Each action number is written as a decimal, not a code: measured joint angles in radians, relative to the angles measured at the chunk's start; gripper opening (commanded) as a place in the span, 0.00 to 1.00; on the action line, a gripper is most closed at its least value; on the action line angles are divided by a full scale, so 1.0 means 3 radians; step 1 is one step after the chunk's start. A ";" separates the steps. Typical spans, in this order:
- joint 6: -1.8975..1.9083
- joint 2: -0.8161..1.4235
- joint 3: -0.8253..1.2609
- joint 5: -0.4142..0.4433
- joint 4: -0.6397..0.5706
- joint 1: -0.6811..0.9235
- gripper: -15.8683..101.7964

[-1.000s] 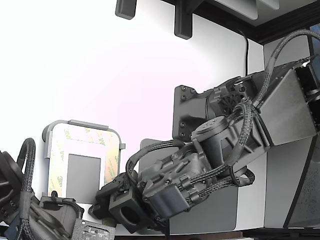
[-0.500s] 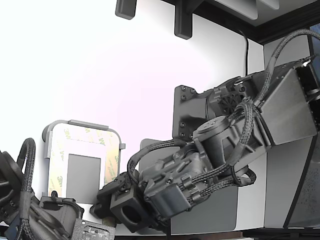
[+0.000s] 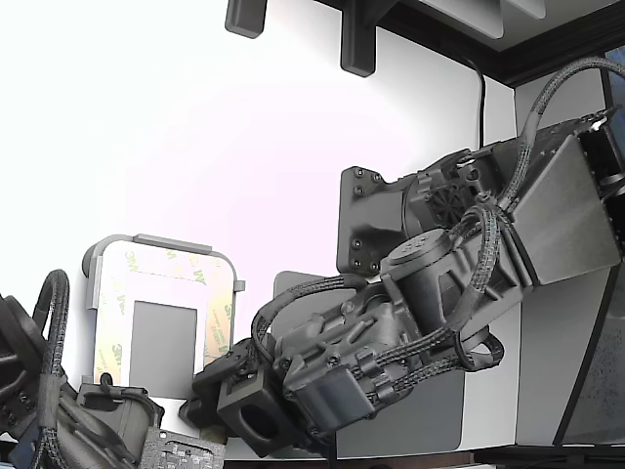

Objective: Peel off protective film from adhesive tape.

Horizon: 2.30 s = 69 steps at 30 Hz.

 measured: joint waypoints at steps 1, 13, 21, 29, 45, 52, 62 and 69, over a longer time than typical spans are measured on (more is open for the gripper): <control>0.0000 -0.0010 -0.0020 0.0000 0.0015 0.0000 0.04; 0.0005 -0.0097 -0.0194 -0.0015 0.0128 0.0005 0.04; -0.0015 -0.0118 -0.0179 -0.0046 0.0026 -0.0010 0.04; -0.0056 -0.0118 -0.0066 -0.0072 -0.0077 -0.0041 0.04; -0.0010 -0.0072 -0.0026 -0.0072 -0.0051 -0.0041 0.04; 0.0010 -0.0072 -0.0066 -0.0072 0.0010 -0.0041 0.04; 0.0082 -0.0072 -0.0107 -0.0072 0.0056 -0.0041 0.04; 0.0118 -0.0072 -0.0112 -0.0072 0.0056 -0.0041 0.04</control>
